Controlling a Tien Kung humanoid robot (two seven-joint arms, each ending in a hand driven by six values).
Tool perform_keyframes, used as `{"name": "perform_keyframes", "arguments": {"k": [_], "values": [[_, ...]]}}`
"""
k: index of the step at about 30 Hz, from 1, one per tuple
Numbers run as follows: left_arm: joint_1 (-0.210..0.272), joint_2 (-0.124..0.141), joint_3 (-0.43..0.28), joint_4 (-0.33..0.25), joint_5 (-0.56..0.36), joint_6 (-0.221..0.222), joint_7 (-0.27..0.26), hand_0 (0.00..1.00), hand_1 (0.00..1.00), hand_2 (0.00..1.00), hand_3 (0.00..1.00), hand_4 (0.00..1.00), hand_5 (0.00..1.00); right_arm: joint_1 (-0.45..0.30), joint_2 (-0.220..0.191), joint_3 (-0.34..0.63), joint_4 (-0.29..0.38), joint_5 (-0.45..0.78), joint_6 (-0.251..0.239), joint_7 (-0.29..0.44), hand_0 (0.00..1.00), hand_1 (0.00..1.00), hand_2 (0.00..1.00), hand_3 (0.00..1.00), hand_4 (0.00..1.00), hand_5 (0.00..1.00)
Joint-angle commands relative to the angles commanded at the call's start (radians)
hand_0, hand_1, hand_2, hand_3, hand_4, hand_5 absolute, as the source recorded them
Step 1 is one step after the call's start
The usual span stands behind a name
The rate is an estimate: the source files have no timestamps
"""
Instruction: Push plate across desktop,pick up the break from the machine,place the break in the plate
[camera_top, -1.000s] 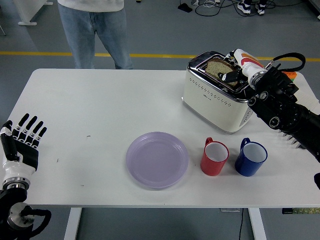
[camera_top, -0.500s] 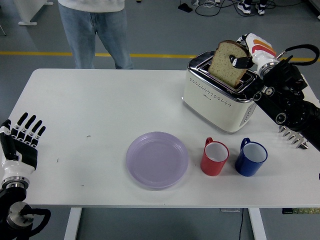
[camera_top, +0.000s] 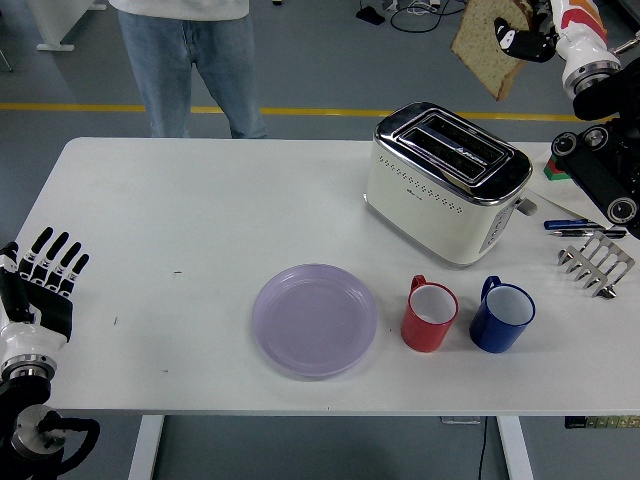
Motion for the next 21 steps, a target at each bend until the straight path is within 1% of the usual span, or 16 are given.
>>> {"name": "perform_keyframes", "arguments": {"k": [3, 4, 5, 6, 10, 12, 17, 18, 21], "values": [[0.001, 0.000, 0.001, 0.001, -0.003, -0.001, -0.003, 0.746, 0.726, 0.730, 0.712, 0.525, 0.998, -0.026, -0.029, 0.012, 0.088, 0.115, 0.046, -0.007, 0.043, 0.178, 0.321, 0.442, 0.483, 0.002], [0.001, 0.000, 0.001, 0.002, -0.004, -0.001, -0.004, 0.745, 0.725, 0.729, 0.711, 0.525, 0.998, -0.035, -0.039, 0.009, 0.113, 0.149, 0.065, -0.011, 0.037, 0.161, 0.318, 0.435, 0.477, 0.002], [0.001, 0.000, 0.002, 0.002, -0.004, -0.001, -0.005, 0.745, 0.725, 0.729, 0.711, 0.525, 0.998, -0.044, -0.047, 0.006, 0.140, 0.193, 0.090, -0.015, 0.037, 0.161, 0.318, 0.435, 0.477, 0.002], [0.002, 0.000, 0.000, 0.002, -0.005, -0.001, -0.007, 0.745, 0.725, 0.729, 0.711, 0.525, 0.998, -0.062, -0.061, -0.006, 0.175, 0.238, 0.125, -0.024, 0.037, 0.161, 0.318, 0.435, 0.477, 0.002], [0.005, 0.000, 0.000, 0.002, -0.008, 0.000, -0.009, 0.745, 0.724, 0.728, 0.711, 0.526, 0.998, -0.102, -0.077, -0.051, 0.251, 0.355, 0.189, -0.042, 0.036, 0.160, 0.317, 0.437, 0.473, 0.002], [0.008, 0.000, 0.003, 0.002, -0.021, -0.002, -0.011, 0.745, 0.724, 0.728, 0.711, 0.526, 0.998, -0.111, -0.074, -0.087, 0.264, 0.385, 0.193, -0.043, 0.036, 0.160, 0.317, 0.437, 0.473, 0.002], [0.011, 0.000, 0.011, 0.000, -0.039, -0.007, -0.012, 0.745, 0.723, 0.728, 0.710, 0.525, 0.998, -0.118, -0.049, -0.193, 0.259, 0.414, 0.188, -0.042, 0.040, 0.161, 0.319, 0.441, 0.459, 0.002], [0.012, 0.000, 0.013, -0.002, -0.035, -0.006, -0.012, 0.745, 0.723, 0.728, 0.710, 0.525, 0.998, -0.125, -0.039, -0.232, 0.263, 0.426, 0.187, -0.042, 0.040, 0.161, 0.319, 0.441, 0.459, 0.002], [0.013, 0.000, 0.013, -0.002, -0.033, -0.005, -0.011, 0.745, 0.723, 0.728, 0.710, 0.525, 0.998, -0.133, -0.029, -0.259, 0.266, 0.430, 0.187, -0.042, 0.040, 0.161, 0.319, 0.441, 0.459, 0.002]]}}
